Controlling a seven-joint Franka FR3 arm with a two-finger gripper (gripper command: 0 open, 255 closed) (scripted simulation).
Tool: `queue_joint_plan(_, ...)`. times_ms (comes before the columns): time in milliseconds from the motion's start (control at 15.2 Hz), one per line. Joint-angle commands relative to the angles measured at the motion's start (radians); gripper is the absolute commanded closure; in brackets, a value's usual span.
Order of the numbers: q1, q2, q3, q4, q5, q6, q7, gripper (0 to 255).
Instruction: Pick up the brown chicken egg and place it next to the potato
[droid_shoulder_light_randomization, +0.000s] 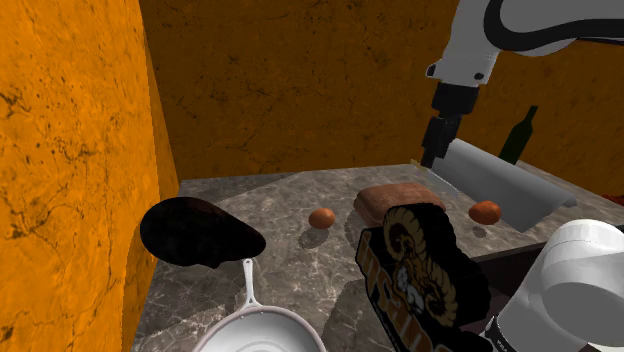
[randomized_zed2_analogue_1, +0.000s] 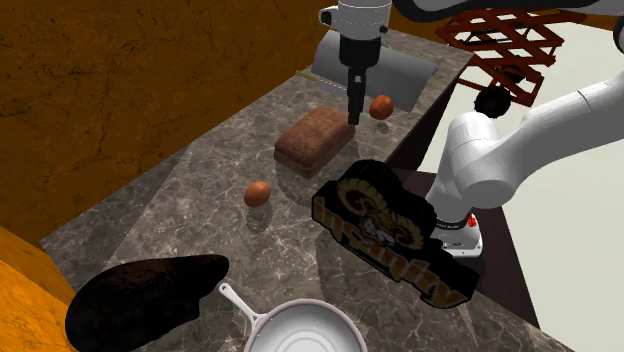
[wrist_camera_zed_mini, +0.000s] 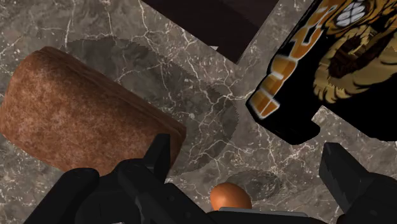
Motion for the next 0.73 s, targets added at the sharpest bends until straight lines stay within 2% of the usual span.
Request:
queue_joint_plan(0, 0.0, 0.0, 0.0, 0.0, 0.0, 0.0, 0.0, 0)
queue_joint_plan(330, 0.033, 0.119, -0.072, -0.056, 0.005, 0.183, -0.138, 0)
queue_joint_plan(660, 0.079, 0.279, -0.142, -0.068, 0.037, 0.356, -0.287, 0)
